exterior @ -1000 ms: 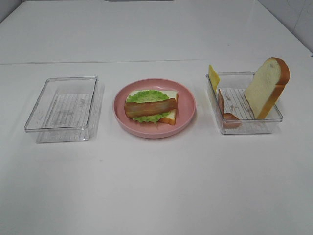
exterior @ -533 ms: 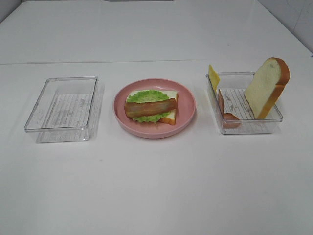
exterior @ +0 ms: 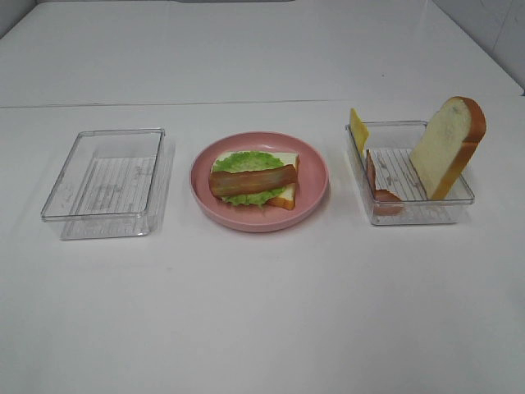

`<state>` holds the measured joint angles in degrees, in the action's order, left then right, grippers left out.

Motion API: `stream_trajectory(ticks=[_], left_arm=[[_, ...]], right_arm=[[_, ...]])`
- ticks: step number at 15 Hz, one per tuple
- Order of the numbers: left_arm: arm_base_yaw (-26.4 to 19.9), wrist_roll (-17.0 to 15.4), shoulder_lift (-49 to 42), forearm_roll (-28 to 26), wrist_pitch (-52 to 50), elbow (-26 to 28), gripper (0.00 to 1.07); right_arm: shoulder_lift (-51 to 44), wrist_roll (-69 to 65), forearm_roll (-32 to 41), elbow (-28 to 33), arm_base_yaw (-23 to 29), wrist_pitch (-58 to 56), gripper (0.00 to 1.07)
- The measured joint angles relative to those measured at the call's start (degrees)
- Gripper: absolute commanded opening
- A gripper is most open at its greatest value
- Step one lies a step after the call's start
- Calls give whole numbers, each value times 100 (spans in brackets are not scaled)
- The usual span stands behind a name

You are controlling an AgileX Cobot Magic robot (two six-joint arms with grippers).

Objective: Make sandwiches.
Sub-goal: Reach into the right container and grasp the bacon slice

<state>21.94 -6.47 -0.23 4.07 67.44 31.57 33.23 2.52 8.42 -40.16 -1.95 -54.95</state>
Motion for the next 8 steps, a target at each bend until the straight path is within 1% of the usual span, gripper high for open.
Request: stream_trajectory(ticks=[1,5,6,8], left_arm=[[0,0,0,0,-57,-29,85],[0,0,6,-6,-590,-258,85],[0,0,6,-6,-625,-258,85],[0,0,6,-6,-659,-258,85]], right_arm=[[281,0,34,-126,0,52,77],[2286,378,218,-1341,0,149,74],[2956,647,435,-1799,0,23,74],[3913,917,848,-2355,0,-258,74]])
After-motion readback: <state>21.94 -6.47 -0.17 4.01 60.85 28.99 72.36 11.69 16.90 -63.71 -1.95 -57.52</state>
